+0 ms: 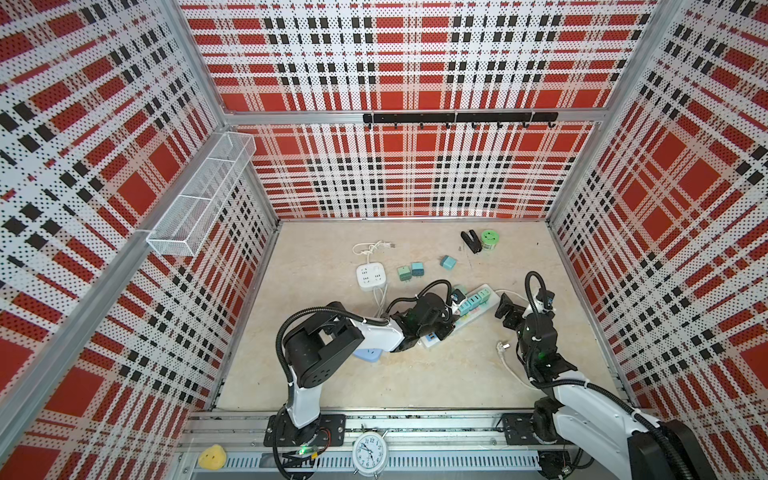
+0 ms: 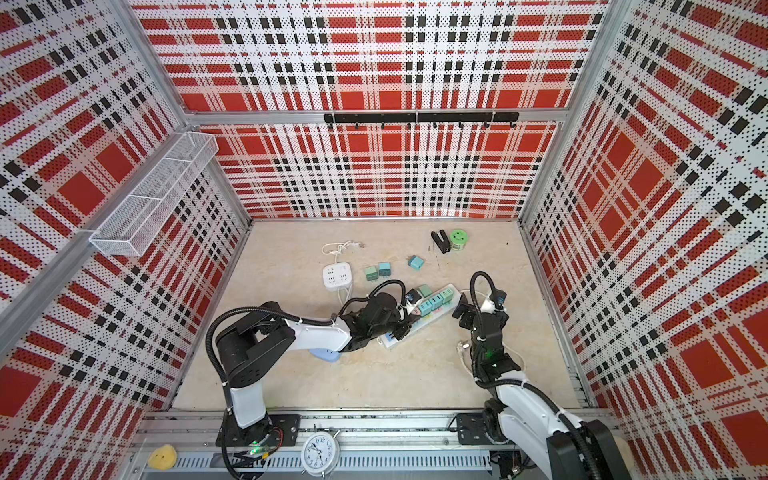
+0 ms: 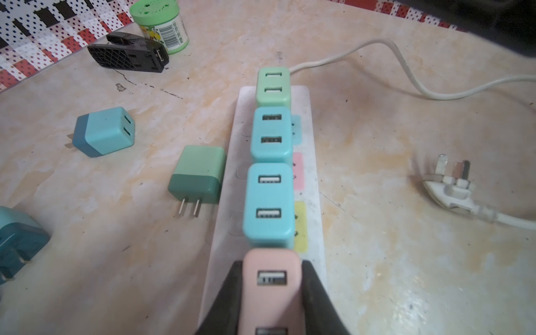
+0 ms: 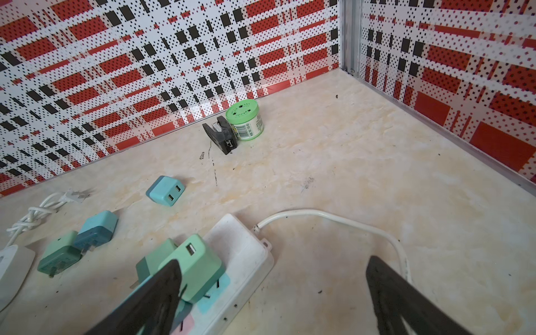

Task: Insert the plug
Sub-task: 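Press the pink adapter down into the strip socket with left gripper, then open left gripper and lift away while right gripper reaches toward loose adapters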

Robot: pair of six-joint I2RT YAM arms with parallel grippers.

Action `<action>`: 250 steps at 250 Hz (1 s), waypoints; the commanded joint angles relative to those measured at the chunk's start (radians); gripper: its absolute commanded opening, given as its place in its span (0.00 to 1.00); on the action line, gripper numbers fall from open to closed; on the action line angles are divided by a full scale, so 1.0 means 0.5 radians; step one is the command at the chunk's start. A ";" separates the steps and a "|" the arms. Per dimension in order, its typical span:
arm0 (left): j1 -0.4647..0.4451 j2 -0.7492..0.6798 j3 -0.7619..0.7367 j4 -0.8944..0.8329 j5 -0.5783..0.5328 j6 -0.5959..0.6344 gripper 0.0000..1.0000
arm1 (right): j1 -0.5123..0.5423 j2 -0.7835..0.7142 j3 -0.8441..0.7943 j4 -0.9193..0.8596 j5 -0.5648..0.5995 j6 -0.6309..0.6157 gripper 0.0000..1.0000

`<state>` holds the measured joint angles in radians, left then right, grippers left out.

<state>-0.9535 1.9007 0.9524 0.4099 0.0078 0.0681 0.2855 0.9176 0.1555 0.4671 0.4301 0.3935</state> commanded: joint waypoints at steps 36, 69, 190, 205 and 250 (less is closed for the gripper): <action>-0.029 0.086 0.022 -0.185 0.003 -0.037 0.00 | -0.004 -0.037 0.039 0.033 0.017 0.024 1.00; 0.008 -0.023 -0.013 -0.187 0.013 -0.072 0.42 | -0.004 -0.018 0.065 0.014 0.019 0.012 1.00; 0.296 -1.076 -0.848 0.490 -0.240 -0.050 0.99 | 0.008 0.859 1.241 -0.832 -0.575 -0.103 0.88; 0.358 -1.150 -0.956 0.607 -0.413 -0.134 0.99 | 0.027 1.072 1.467 -0.989 -0.607 -0.117 0.86; 0.419 -1.222 -1.044 0.657 -0.694 -0.258 0.99 | 0.096 1.621 2.052 -1.311 -0.552 -0.237 0.83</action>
<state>-0.7498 1.3132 0.4355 0.6464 -0.2081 0.0006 0.3111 1.6020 1.0321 -0.0235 0.1631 0.3294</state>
